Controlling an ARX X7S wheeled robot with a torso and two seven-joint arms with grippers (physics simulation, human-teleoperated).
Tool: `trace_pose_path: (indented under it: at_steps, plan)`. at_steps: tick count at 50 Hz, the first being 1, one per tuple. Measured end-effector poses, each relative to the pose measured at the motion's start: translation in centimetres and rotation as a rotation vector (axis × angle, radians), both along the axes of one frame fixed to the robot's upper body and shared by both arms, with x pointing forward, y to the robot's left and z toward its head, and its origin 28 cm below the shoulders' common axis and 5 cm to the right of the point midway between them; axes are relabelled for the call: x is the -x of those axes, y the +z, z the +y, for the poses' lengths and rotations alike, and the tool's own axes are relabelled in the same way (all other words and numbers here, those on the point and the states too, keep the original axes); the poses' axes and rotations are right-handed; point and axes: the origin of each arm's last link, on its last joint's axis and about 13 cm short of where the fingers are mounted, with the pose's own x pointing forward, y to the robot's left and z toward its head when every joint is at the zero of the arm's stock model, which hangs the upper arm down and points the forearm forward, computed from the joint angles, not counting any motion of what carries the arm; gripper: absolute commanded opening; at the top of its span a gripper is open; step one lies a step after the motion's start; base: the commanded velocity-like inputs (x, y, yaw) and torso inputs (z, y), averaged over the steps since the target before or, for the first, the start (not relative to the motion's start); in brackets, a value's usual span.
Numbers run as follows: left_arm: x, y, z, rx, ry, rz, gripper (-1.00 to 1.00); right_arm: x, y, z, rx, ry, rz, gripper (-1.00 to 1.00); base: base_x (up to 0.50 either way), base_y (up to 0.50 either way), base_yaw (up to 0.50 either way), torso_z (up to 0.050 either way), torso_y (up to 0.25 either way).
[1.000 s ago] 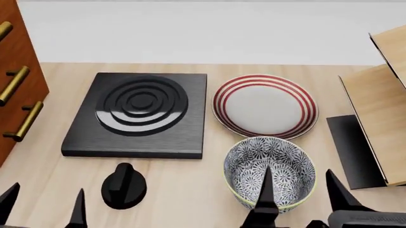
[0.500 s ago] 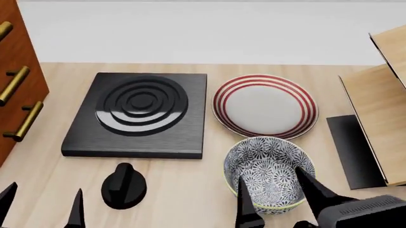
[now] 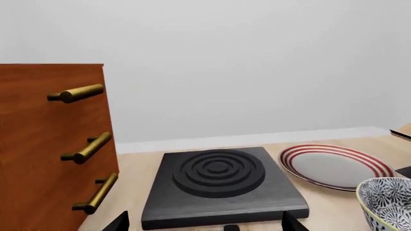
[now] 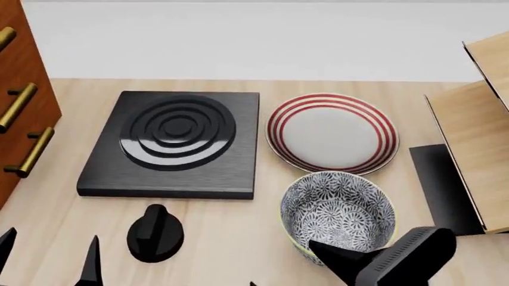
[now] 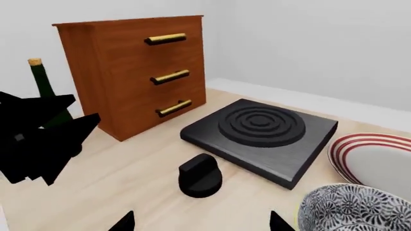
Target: Pick up the cream cheese and put it in the bowl.
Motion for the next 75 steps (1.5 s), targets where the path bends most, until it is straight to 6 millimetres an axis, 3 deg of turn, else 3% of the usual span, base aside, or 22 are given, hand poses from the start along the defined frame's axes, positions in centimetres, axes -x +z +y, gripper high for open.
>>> trace_pose_path:
  at_steps: [44, 75]
  plan:
    - [-0.1, -0.4, 0.0, -0.01, 0.019, 0.006, 1.0, 1.7, -2.8, 0.8, 0.394, 0.052, -0.006, 1.0, 0.0, 0.0, 0.0, 0.0, 0.0]
    - [-0.2, -0.5, 0.0, -0.019, 0.033, 0.006, 1.0, 1.3, -2.1, -0.8, 0.458, -0.018, -0.017, 1.0, 0.0, 0.0, 0.0, 0.0, 0.0]
